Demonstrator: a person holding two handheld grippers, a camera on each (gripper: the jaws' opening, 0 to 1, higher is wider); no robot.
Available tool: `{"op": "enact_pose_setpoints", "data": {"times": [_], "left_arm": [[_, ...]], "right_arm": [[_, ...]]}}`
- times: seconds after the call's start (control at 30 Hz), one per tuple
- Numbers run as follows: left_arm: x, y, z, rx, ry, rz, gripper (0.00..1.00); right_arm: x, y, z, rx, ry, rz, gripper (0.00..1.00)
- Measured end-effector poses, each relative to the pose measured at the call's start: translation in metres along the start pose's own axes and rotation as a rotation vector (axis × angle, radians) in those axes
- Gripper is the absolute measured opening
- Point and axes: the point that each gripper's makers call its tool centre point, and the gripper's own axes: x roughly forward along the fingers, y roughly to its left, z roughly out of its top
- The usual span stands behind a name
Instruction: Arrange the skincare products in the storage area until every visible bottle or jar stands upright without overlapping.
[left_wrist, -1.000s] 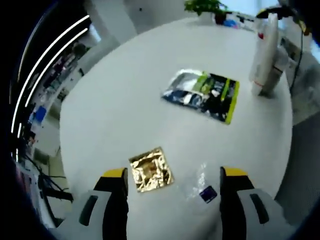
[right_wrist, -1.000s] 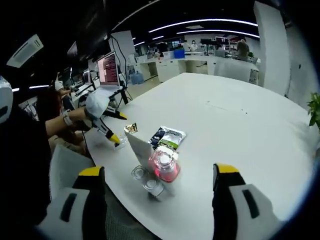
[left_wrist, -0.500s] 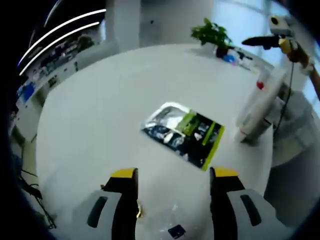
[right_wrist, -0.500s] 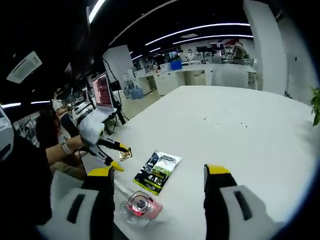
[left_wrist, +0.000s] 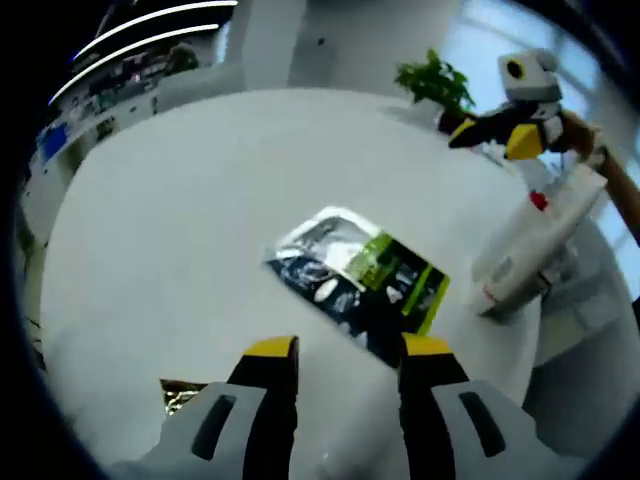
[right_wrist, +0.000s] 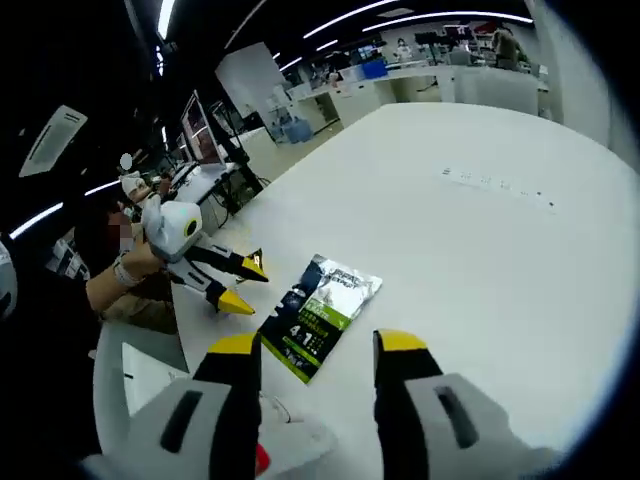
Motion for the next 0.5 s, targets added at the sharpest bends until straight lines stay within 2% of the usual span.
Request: {"op": "enact_pose_setpoints", "data": {"times": [0.07, 0.2, 0.33, 0.5], "left_arm": [[0.003, 0.0, 0.0, -0.006, 0.002, -0.008, 0.32], [0.007, -0.002, 0.0, -0.037, 0.006, -0.029, 0.32], [0.011, -0.002, -0.003, -0.068, 0.009, -0.04, 0.3], [0.014, -0.005, -0.002, -0.108, 0.002, -0.062, 0.28]], "right_arm": [[0.011, 0.0, -0.006, 0.02, 0.04, 0.033, 0.33], [0.029, -0.003, -0.017, 0.04, 0.1, 0.057, 0.35], [0.044, -0.001, -0.026, 0.054, 0.153, 0.096, 0.26], [0.061, 0.005, -0.032, 0.074, 0.196, 0.151, 0.24]]}}
